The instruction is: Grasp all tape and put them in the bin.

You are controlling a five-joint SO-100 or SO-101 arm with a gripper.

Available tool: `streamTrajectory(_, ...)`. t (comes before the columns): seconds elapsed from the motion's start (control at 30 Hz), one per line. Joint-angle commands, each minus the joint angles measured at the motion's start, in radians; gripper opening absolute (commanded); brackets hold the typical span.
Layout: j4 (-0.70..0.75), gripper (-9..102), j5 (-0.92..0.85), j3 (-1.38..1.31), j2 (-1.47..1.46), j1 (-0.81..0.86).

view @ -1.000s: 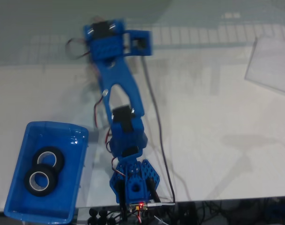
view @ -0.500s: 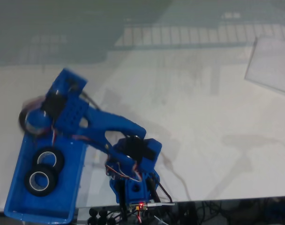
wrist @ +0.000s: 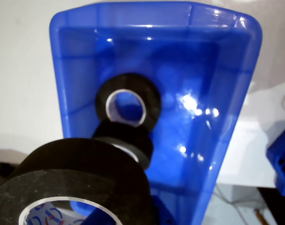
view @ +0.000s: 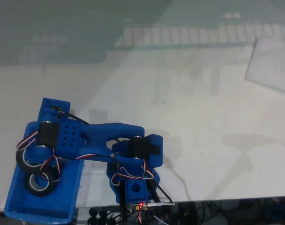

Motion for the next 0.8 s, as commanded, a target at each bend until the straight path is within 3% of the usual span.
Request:
streamTrajectory(0.0,-0.009,18,0.009,-0.006,0.015,0.006)
streamTrajectory(0.13,-0.011,41,0.011,-0.006,0.018,0.008)
streamTrajectory(0.27,-0.014,49,0.015,-0.006,0.034,0.008)
streamTrajectory(0.57,-0.023,50,-0.002,-0.009,0.051,0.063)
streamTrajectory(0.77,-0.092,50,-0.046,-0.006,0.078,0.308)
